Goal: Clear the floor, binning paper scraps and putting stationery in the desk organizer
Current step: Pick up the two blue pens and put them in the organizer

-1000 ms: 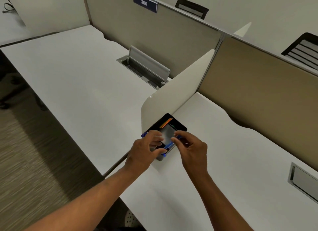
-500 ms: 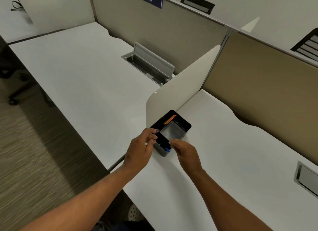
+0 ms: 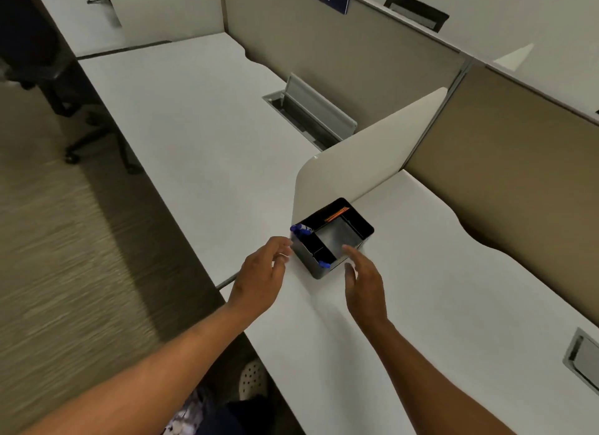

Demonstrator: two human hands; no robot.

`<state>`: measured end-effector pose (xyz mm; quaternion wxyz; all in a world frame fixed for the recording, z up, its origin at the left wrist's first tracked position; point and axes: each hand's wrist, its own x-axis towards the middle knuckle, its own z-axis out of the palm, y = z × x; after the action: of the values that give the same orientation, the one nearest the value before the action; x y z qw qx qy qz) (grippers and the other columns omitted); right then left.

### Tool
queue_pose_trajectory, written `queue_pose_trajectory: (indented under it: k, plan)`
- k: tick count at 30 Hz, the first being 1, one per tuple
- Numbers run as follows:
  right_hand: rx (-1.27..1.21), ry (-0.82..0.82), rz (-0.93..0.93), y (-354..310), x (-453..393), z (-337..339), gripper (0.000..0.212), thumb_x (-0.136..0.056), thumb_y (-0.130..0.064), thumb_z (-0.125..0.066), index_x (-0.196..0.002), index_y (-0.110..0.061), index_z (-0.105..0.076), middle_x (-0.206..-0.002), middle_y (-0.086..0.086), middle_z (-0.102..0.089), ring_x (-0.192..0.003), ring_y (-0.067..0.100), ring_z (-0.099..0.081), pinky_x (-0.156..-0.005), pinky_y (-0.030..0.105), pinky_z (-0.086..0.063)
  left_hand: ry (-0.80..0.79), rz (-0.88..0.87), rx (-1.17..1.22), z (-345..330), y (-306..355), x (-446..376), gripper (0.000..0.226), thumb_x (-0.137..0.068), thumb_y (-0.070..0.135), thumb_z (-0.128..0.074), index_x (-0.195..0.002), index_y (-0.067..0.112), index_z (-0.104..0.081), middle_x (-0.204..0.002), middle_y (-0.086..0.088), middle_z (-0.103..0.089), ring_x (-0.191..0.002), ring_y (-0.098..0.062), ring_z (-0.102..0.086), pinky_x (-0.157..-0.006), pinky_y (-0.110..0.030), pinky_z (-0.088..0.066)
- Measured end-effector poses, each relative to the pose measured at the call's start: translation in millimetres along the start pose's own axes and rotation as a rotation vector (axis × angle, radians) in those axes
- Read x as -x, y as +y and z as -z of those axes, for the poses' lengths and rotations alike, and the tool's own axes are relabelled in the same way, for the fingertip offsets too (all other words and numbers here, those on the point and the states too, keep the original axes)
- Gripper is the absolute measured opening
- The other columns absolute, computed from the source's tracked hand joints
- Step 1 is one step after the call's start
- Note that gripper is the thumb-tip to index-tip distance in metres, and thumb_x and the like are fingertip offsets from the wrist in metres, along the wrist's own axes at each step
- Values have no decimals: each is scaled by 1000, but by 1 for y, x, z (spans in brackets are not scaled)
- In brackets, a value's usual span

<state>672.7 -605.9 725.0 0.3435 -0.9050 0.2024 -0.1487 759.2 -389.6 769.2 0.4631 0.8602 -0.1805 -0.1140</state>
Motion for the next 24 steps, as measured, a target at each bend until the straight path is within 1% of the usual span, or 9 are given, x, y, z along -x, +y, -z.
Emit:
queue_pose_trajectory:
  k: [2, 4, 7, 10, 12, 14, 17, 21, 24]
  plan:
    - [-41, 44, 81, -14, 14, 2, 41, -101, -2, -59, -137, -23, -60, -135, -1, -67, -124, 8, -59, -111, 33, -50, 50, -11, -19, -1, -1, 19, 33, -106, 15, -50, -125, 41, -51, -123, 17, -67, -113, -1, -65, -98, -33, -60]
    - [-46, -5, 230, -33, 29, 0, 41, -99, -2, -62, -135, -21, -60, -133, 0, -67, -122, 7, -58, -109, 31, -51, 103, -42, -57, -4, -3, 42, 36, -106, 19, -52, -134, 41, -49, -135, 15, -62, -120, 3, -58, -104, -29, -55]
    - [14, -114, 444, -63, 50, -3, 42, -101, -12, -62, -142, -16, -56, -143, 4, -60, -136, 17, -53, -116, 34, -46, 224, -69, -146, -6, -4, 79, 44, -104, 31, -56, -146, 38, -44, -154, 11, -49, -135, 6, -39, -114, -25, -39]
    - [134, -157, 596, -90, 67, -4, 46, -104, -23, -58, -149, -13, -51, -153, 8, -53, -147, 27, -43, -122, 45, -40, 341, -83, -235, -1, -3, 115, 51, -103, 39, -56, -150, 35, -40, -161, 8, -39, -151, -9, -32, -120, -28, -27]
    - [211, -172, 684, -106, 79, -6, 49, -106, -30, -53, -152, -12, -47, -158, 11, -49, -151, 32, -38, -123, 53, -35, 421, -81, -296, 8, -3, 141, 54, -102, 41, -56, -152, 32, -39, -165, 4, -35, -157, -18, -25, -126, -40, -26]
    - [272, -199, 744, -123, 95, -11, 52, -107, -37, -47, -154, -15, -42, -162, 11, -43, -154, 34, -33, -125, 56, -30, 507, -28, -362, 19, -5, 173, 58, -101, 43, -53, -155, 30, -36, -168, 1, -30, -160, -22, -17, -129, -53, -22]
    - [311, -253, 822, -147, 126, -24, 55, -108, -45, -42, -158, -21, -35, -167, 7, -35, -158, 33, -25, -127, 57, -24, 622, 108, -428, 38, -16, 227, 63, -100, 45, -48, -158, 30, -30, -171, -2, -23, -162, -25, -11, -129, -59, -17]
    - [279, -332, 958, -174, 180, -54, 54, -108, -46, -42, -156, -23, -35, -167, 5, -34, -157, 31, -25, -127, 56, -24, 696, 295, -468, 56, -49, 311, 69, -101, 47, -49, -162, 30, -22, -173, -4, -17, -162, -28, -8, -127, -60, -19]
    - [254, -446, 1056, -193, 234, -80, 55, -108, -44, -42, -158, -21, -33, -167, 5, -31, -158, 30, -22, -129, 56, -21, 751, 435, -477, 64, -77, 380, 72, -99, 51, -50, -163, 30, -21, -173, -4, -16, -161, -30, -9, -126, -61, -19]
